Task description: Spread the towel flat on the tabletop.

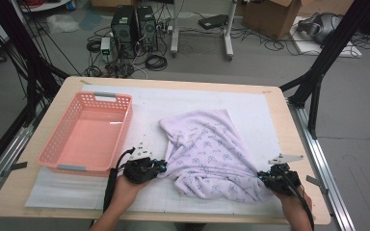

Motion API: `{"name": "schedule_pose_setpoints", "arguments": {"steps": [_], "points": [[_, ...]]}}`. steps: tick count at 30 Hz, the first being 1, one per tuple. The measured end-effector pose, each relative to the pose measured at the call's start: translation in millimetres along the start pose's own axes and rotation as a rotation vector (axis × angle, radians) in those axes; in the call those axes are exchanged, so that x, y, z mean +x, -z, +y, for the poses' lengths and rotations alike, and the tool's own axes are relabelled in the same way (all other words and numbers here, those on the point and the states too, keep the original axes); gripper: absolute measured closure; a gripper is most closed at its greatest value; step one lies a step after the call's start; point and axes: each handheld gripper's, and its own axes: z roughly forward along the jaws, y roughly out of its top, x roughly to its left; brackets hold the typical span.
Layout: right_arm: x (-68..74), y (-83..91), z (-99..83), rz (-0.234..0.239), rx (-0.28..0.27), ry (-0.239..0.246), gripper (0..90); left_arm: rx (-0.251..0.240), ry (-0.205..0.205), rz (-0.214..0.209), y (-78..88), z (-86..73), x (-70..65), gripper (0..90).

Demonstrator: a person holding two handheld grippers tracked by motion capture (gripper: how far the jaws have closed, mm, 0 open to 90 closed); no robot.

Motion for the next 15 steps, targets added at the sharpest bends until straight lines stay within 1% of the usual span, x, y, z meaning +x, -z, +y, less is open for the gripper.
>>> {"name": "schedule_pose_setpoints", "arguments": {"steps": [1, 3, 4, 6, 7, 8, 9, 11, 13, 15], "points": [[0.4, 1.2, 0.2, 0.005, -0.011, 0.011, 82.3, -0.003, 0.006, 0.011, 0.2, 0.2, 1.5, 72.5], [-0.3, 3.3, 2.9, 0.002, -0.055, 0.037, 72.8, -0.016, 0.015, 0.026, 1.5, 0.3, 4.7, 66.3], [-1.2, 4.8, 5.4, -0.006, -0.084, 0.041, 67.5, -0.024, 0.022, 0.031, 1.9, 0.2, 6.1, 62.4], [-5.7, 5.9, 12.4, -0.004, -0.165, 0.032, 61.0, -0.04, 0.034, 0.037, 2.6, -0.4, 8.3, 57.7], [-8.6, 5.2, 16.8, -0.004, -0.204, 0.025, 59.2, -0.047, 0.038, 0.035, 2.5, -0.7, 8.7, 56.6], [-10.8, 3.2, 21.8, -0.002, -0.23, 0.01, 57.5, -0.053, 0.041, 0.036, 2.4, -0.8, 8.9, 55.4], [-13.7, -0.5, 27.6, -0.001, -0.249, 0.005, 55.6, -0.059, 0.041, 0.037, 2.4, -0.6, 9.0, 53.8], [-18.5, -12.9, 41.8, 0.003, -0.264, 0.004, 53.9, -0.071, 0.043, 0.033, 2.4, -0.2, 9.4, 52.9], [-21.5, -28.4, 57.3, 0.004, -0.267, -0.009, 52.5, -0.079, 0.044, 0.033, 2.6, 0.0, 10.2, 52.4], [-23.6, -44.8, 73.9, -0.004, -0.245, -0.018, 50.7, -0.082, 0.047, 0.036, 2.9, 0.0, 11.2, 52.4]]}}
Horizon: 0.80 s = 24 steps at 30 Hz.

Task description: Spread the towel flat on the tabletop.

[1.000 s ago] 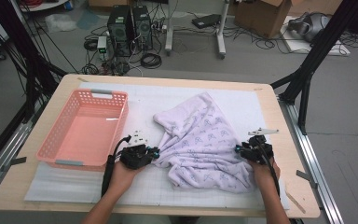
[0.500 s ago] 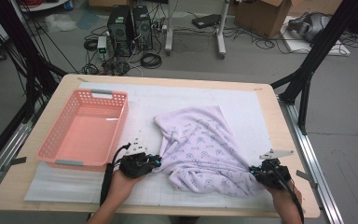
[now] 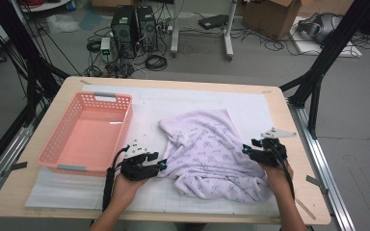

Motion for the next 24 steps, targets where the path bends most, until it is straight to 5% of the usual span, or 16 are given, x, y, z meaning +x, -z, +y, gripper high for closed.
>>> {"name": "schedule_pose_setpoints", "arguments": {"steps": [8, 11, 12, 13, 14, 17, 24], "points": [[-3.0, -60.8, 22.9, -0.004, 0.126, -0.063, 48.2, -0.01, 0.009, 0.006, -0.5, -1.3, 2.6, 53.1], [0.1, -66.4, 23.4, -0.027, 0.104, -0.08, 55.2, -0.008, 0.012, 0.006, -1.1, -1.8, 3.5, 53.1], [0.6, -66.4, 23.7, -0.03, 0.105, -0.076, 62.9, -0.006, 0.013, 0.004, -1.2, -1.8, 3.7, 53.1], [0.7, -64.9, 24.2, -0.022, 0.11, -0.063, 79.9, -0.008, 0.015, 0.004, -1.2, -1.7, 3.7, 53.1], [1.3, -62.9, 24.9, -0.008, 0.121, -0.047, 85.0, -0.011, 0.014, 0.009, -1.0, -1.7, 3.6, 53.1], [3.2, -54.7, 24.9, -0.108, 0.164, 0.024, 86.1, -0.014, 0.015, 0.01, 0.2, -1.6, 4.3, 53.1], [-18.4, -17.8, 5.3, -0.183, 0.135, -0.05, 86.2, -0.008, 0.014, 0.018, -0.9, -2.2, 4.8, 52.9]]}}
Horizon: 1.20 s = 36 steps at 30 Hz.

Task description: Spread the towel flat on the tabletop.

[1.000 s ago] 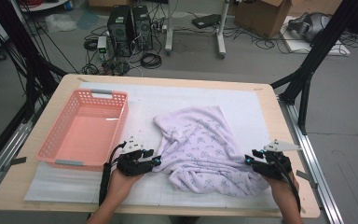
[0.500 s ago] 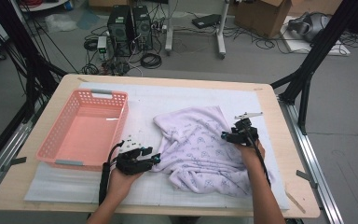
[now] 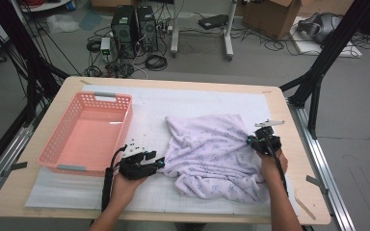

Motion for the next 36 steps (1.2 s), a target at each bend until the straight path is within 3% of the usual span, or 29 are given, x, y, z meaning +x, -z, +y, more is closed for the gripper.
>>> {"name": "schedule_pose_setpoints", "arguments": {"steps": [2, 4, 11, 15, 17, 19, 24, 27, 30, 35, 36], "points": [[-8.1, 6.3, -8.1, -0.033, 0.012, -0.01, 86.0, 0.006, -0.005, -0.004, -1.1, 0.0, -1.2, 52.7], [-15.8, 11.1, -17.7, -0.022, -0.004, -0.061, 84.2, 0.001, -0.015, 0.003, -2.8, 0.1, -2.4, 52.3], [-19.3, 27.2, -37.0, 0.053, -0.142, -0.11, 58.1, -0.002, 0.008, 0.0, -8.1, 4.1, 0.7, 51.1], [-19.0, 40.5, -36.8, 0.096, -0.237, -0.158, 53.3, -0.008, 0.015, 0.003, -14.2, 11.7, 2.7, 50.0], [-18.2, 44.5, -35.5, 0.114, -0.268, -0.158, 53.2, -0.005, 0.024, 0.004, -18.4, 19.5, 5.0, 48.9], [-16.6, 45.4, -34.4, 0.128, -0.275, -0.154, 52.9, -0.038, 0.042, 0.009, -23.7, 27.9, 8.4, 48.6], [-11.5, 42.5, -34.0, 0.152, -0.267, -0.124, 53.1, -0.013, 0.07, 0.017, -47.4, 55.6, 14.0, 47.7], [-8.2, 41.0, -33.2, 0.161, -0.257, -0.109, 53.2, -0.005, 0.055, 0.025, -64.8, 64.9, 13.1, 48.2], [-7.8, 40.9, -33.0, 0.17, -0.256, -0.102, 53.2, 0.052, 0.03, 0.049, -83.9, 68.7, 14.7, 49.9], [-10.7, 42.2, -34.0, 0.178, -0.263, -0.106, 53.2, 0.124, 0.0, 0.047, -105.5, 64.1, 13.8, 57.2], [-11.4, 42.1, -34.2, 0.179, -0.265, -0.111, 53.2, 0.138, -0.026, 0.047, -107.2, 63.0, 11.2, 64.8]]}}
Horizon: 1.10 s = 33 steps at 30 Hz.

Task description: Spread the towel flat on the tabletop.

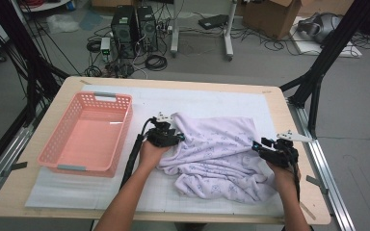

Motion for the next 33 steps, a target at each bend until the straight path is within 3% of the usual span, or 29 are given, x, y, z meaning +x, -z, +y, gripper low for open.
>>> {"name": "schedule_pose_setpoints", "arguments": {"steps": [2, 3, 5, 8, 10, 16, 18, 19, 21, 23, 27, 31, 32, 33], "points": [[-1.4, -0.6, -0.4, 0.0, 0.004, -0.001, 53.2, 0.031, -0.052, 0.032, -1.2, -1.4, -3.6, 81.9], [-1.5, -0.8, -0.6, 0.0, 0.006, -0.005, 53.2, 0.038, -0.039, 0.043, 0.3, -0.8, -3.6, 83.8], [-1.6, -0.2, -1.1, 0.0, 0.01, -0.003, 53.2, 0.05, -0.01, 0.083, 5.8, 0.0, -1.5, 84.8], [-1.2, -0.2, -1.6, -0.002, 0.011, -0.001, 53.3, 0.074, -0.012, 0.122, 20.6, -0.5, 3.5, 84.8], [-1.2, -1.7, -2.5, -0.004, 0.025, -0.002, 53.2, 0.039, -0.018, 0.147, 33.2, -3.0, 4.2, 84.8], [0.5, -9.3, -5.4, -0.016, 0.07, -0.006, 53.2, 0.035, 0.004, 0.146, 55.9, -20.7, 3.9, 83.9], [1.2, -11.0, -5.6, -0.018, 0.08, 0.0, 53.2, 0.045, 0.012, 0.137, 59.0, -24.8, 4.1, 78.4], [1.2, -11.8, -5.7, -0.02, 0.083, 0.002, 53.1, 0.05, 0.007, 0.145, 59.9, -24.8, 4.9, 71.2], [1.5, -12.9, -5.8, -0.024, 0.086, -0.002, 53.0, 0.012, 0.025, 0.136, 61.0, -23.8, 7.5, 61.9], [1.1, -13.0, -5.5, -0.025, 0.081, -0.003, 53.0, -0.043, 0.072, 0.116, 59.6, -22.0, 11.2, 54.6], [-1.1, -14.1, -3.7, -0.023, 0.073, -0.021, 51.2, -0.059, 0.124, 0.077, 48.8, -19.7, 16.3, 46.4], [-3.7, -22.3, -3.0, -0.022, 0.103, -0.001, 48.2, -0.011, 0.096, 0.043, 35.3, -20.8, 10.8, 45.1], [-4.3, -24.8, -3.1, -0.025, 0.11, 0.008, 47.1, 0.008, 0.077, 0.046, 31.5, -21.7, 8.3, 45.2], [-5.0, -27.5, -3.6, -0.021, 0.12, 0.011, 46.2, 0.007, 0.031, 0.076, 28.3, -22.2, 3.6, 45.0]]}}
